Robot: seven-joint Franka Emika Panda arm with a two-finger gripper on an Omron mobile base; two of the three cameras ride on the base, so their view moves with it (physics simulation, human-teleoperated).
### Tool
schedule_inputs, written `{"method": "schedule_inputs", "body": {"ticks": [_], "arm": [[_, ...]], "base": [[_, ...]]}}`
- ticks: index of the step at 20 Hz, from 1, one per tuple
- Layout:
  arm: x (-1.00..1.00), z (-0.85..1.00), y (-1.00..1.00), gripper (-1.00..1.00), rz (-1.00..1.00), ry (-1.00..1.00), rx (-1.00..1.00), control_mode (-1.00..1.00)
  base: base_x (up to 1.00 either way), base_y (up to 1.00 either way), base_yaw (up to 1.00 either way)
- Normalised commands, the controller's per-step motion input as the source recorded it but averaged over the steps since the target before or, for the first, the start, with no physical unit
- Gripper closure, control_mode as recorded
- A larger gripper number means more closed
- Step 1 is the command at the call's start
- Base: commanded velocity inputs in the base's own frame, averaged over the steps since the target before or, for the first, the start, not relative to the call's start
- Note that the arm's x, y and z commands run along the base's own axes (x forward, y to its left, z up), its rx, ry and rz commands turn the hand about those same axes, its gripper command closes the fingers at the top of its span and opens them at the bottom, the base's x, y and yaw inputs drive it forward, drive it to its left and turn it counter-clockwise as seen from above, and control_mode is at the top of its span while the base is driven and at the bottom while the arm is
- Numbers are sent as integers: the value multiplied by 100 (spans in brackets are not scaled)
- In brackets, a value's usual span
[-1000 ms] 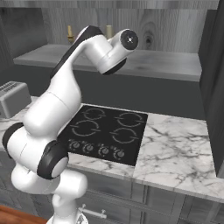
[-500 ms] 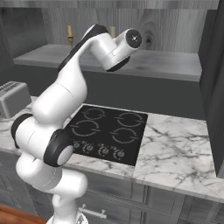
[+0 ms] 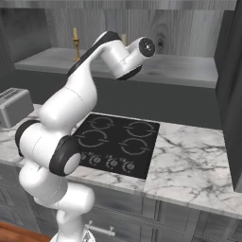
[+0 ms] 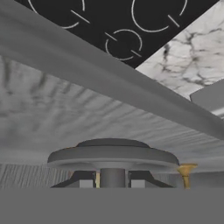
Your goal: Pick the candle and candle from the dining table and place them in the open cabinet. Close the cabinet after placing the objects.
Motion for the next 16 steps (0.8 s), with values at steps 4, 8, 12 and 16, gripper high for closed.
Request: {"method": "schedule_inputs", "body": {"ticks": [4, 8, 12, 16], "arm": [[20, -14, 0, 100, 0, 0, 0, -100], [23, -9, -1, 100, 0, 0, 0, -100], [25, -8, -1, 100, 0, 0, 0, -100], [25, -7, -1, 100, 0, 1, 0, -100]], "base": [[0, 0, 0], [0, 0, 0], [0, 0, 0], [0, 0, 0]]}}
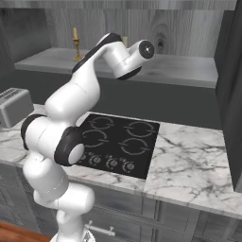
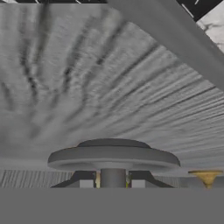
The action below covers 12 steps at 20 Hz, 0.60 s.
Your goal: Pick the candle and candle from the dining table and place them in the open cabinet. Close the cabinet after placing the objects.
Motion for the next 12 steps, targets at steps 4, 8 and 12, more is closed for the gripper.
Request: {"method": "schedule_inputs", "body": {"ticks": [4, 8, 12], "arm": [[26, -8, -1, 100, 0, 1, 0, -100], [22, -19, -4, 100, 0, 0, 0, -100], [20, -30, -1, 100, 0, 0, 0, -100]], "base": [[0, 0, 0], [0, 0, 0], [0, 0, 0]]}}
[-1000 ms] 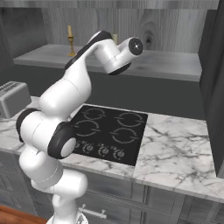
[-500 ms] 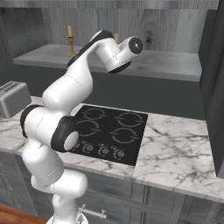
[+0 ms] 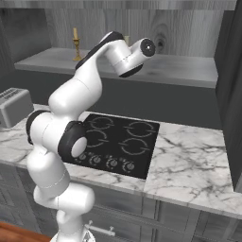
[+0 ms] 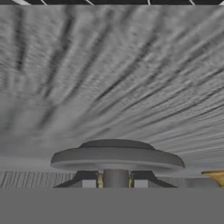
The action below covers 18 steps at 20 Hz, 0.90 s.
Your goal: Pick the candle and candle from the dining table and place them in the open cabinet. Close the cabinet after placing the objects.
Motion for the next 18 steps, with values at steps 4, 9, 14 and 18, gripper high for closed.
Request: {"method": "schedule_inputs", "body": {"ticks": [4, 9, 14, 18], "arm": [[9, -14, 0, 100, 1, 0, 0, -100], [8, -12, 2, -100, 1, 1, 0, -100], [0, -1, 2, -100, 0, 1, 0, -100], [-4, 0, 0, -100, 0, 0, 0, -100]], "base": [[0, 0, 0], [0, 0, 0], [0, 0, 0], [0, 0, 0]]}}
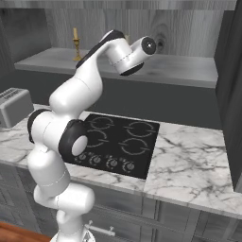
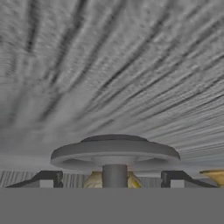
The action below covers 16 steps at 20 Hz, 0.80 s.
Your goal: Pick the candle and candle from the dining table and place them in the open cabinet. Close the cabinet after placing the objects.
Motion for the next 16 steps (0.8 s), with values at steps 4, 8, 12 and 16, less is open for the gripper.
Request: {"method": "schedule_inputs", "body": {"ticks": [4, 8, 12, 16], "arm": [[-19, 0, -3, -100, 0, 0, 0, -100], [-29, 0, -10, -100, 0, -1, 6, -100], [-35, 0, -9, -100, 0, -1, 6, -100], [-41, 0, -1, -100, 0, -3, 6, -100]], "base": [[0, 0, 0], [0, 0, 0], [0, 0, 0], [0, 0, 0]]}}
